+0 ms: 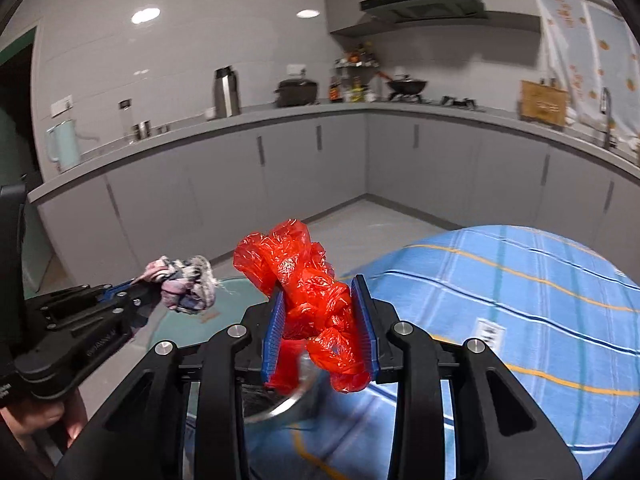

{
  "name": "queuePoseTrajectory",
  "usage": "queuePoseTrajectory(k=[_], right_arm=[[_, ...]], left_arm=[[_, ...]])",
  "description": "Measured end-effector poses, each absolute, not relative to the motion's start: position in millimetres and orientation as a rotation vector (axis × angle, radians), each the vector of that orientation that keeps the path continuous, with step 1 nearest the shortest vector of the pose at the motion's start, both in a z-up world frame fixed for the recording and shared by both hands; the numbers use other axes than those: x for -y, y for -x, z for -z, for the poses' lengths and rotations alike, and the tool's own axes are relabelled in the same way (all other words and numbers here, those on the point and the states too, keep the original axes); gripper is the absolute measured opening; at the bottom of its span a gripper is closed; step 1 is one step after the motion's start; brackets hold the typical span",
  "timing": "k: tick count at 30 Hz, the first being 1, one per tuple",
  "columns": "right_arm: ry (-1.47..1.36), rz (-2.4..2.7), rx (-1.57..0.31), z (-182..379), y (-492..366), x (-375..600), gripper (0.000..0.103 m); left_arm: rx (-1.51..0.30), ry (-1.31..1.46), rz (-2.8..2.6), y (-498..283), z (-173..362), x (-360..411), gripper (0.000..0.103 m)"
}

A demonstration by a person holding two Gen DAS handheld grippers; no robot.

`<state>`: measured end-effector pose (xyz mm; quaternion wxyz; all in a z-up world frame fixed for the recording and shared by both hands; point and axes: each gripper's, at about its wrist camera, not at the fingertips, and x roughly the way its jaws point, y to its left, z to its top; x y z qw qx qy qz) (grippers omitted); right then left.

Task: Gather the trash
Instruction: 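Open both tools to drop the red bag and plaid cloth into the bowl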

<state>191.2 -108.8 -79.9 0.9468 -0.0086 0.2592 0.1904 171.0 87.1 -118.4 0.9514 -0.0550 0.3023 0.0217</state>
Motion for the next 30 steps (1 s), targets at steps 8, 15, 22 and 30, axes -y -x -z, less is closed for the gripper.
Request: queuePoseTrajectory(k=[8,15,22,30], right_arm=[[0.071,-0.478,-0.596,98.0,-206.7,64.5,0.035],[0.039,-0.484,-0.608,105.1,-214.1,66.5,0.067],[0.002,-0.444,-0.577,87.2,-192.5,95.7,0.068],[-0.027,-0.361,-0.492,52.8,-144.7,127.3,0.074]], left_arm=[[-0.672,0.129,-0.096,-174.5,137.6,-112.0,0.007],[-0.706,0.136,-0.147,-177.7,151.7,-123.4,0.054],[-0.693,0.133,-0.181,-159.8,142.9,-128.3,0.070],[-0.566,0.092,-0.152,-115.6,93.0,-113.2,0.091]])
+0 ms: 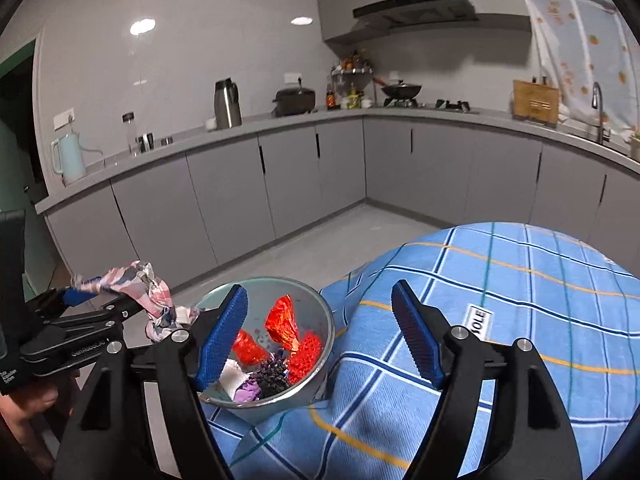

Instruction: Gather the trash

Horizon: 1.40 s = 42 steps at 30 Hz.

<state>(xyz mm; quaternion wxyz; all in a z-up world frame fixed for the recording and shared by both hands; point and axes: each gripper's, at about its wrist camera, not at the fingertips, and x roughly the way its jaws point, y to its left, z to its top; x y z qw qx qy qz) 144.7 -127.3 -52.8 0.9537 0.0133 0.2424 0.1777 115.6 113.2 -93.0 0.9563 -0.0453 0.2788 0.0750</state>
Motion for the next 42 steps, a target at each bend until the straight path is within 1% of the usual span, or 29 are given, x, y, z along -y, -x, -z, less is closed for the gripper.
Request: queuePoseTrajectory(k=[6,13,19,21,22,42], right_arm=[[-0.024,-0.368,-0.458,42.2,-123.5,127.6,0.075],[0.004,-0.380,-0.440,40.8,-108.2,121.8,0.075],[0.003,-0.381,-0.434,38.9,-105.6,122.9,0.075],[-0.001,-0.377,-0.427,37.6,-105.0,123.7,0.081],[-0.004,-0.376,-0.423,37.3,-104.4,124.5,0.081],[-0.007,-0.378,-0.412,33.5,-99.7,124.0,0.081]], left_arm=[[-0.499,0.079,-0.125,-93.9,66.4,-97.8,0.094],[-0.474,0.073,-0.122,-85.1,53.3,-94.6,0.095],[-0.471,0.073,-0.123,-82.4,52.1,-94.5,0.095],[-0.473,0.072,-0.125,-82.6,52.4,-95.1,0.095],[-0.471,0.074,-0.124,-82.5,52.2,-95.3,0.095],[-0.478,0.070,-0.133,-83.7,54.2,-96.3,0.097]])
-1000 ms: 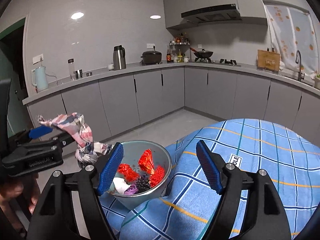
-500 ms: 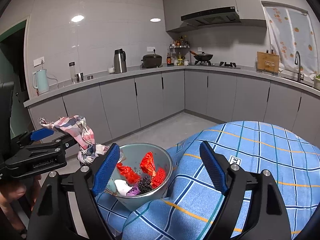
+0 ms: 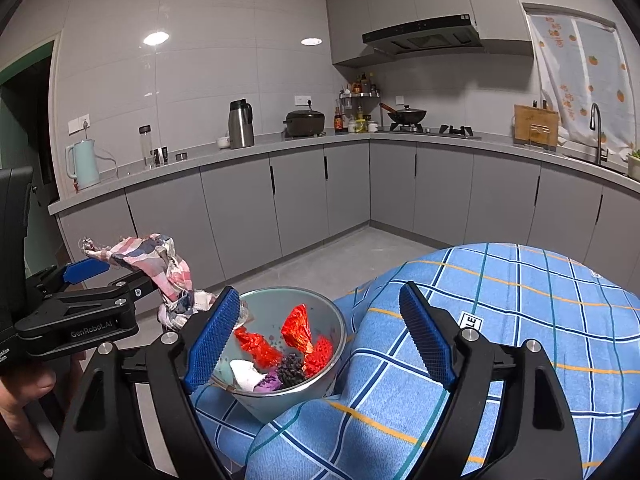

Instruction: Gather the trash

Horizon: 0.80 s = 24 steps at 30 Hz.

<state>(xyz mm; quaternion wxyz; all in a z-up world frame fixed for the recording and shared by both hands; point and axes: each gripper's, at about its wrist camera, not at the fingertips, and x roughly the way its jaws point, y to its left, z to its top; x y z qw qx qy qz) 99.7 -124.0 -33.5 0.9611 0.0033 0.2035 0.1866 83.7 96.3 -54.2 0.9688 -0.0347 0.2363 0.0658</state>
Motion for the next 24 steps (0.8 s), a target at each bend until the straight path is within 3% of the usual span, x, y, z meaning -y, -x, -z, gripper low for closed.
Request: queuePoseTrajectory(k=[24], right_arm=[[-0.007,-0.376,-0.399,31.0,-97.8,120.5,0.081]], left_arm=[[-0.531,0.054,-0.172,-95.8,57.1,-88.5,0.098]])
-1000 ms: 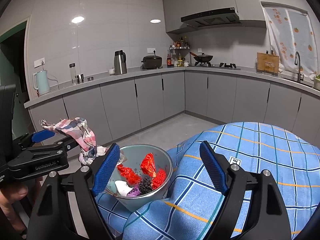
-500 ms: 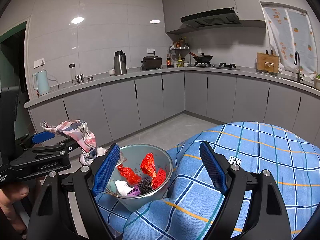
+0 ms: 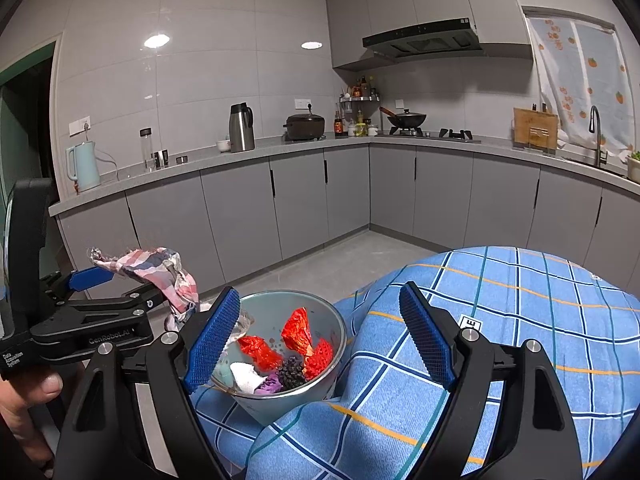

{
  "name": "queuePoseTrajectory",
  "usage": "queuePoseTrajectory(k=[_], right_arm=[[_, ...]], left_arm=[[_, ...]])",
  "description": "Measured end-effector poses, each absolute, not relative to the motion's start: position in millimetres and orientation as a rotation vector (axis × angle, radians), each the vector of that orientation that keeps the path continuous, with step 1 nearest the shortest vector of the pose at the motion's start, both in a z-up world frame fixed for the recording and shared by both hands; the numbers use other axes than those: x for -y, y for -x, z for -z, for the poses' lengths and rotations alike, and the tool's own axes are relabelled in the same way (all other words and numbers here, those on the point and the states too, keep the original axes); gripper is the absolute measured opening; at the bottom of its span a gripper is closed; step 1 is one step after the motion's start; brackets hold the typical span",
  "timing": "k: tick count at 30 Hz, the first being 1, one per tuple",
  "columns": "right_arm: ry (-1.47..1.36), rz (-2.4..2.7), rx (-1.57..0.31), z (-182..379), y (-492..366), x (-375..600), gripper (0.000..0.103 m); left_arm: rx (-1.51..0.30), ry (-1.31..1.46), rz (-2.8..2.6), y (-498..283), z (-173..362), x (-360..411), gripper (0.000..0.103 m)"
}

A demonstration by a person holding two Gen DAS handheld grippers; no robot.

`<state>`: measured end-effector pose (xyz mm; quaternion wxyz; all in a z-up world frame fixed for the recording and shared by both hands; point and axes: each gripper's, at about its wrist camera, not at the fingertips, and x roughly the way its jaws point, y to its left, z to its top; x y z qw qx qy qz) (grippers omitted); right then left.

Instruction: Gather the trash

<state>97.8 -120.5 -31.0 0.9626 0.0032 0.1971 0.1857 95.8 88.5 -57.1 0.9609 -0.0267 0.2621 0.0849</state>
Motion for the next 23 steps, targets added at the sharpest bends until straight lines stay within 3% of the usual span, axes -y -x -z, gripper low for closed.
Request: queuePoseTrajectory(k=[23], right_arm=[[0.001,-0.356,-0.406,31.8,-100.0,120.2,0.081]], left_arm=[[-0.531,0.034,-0.189,-94.2,59.3,-83.1,0.098]])
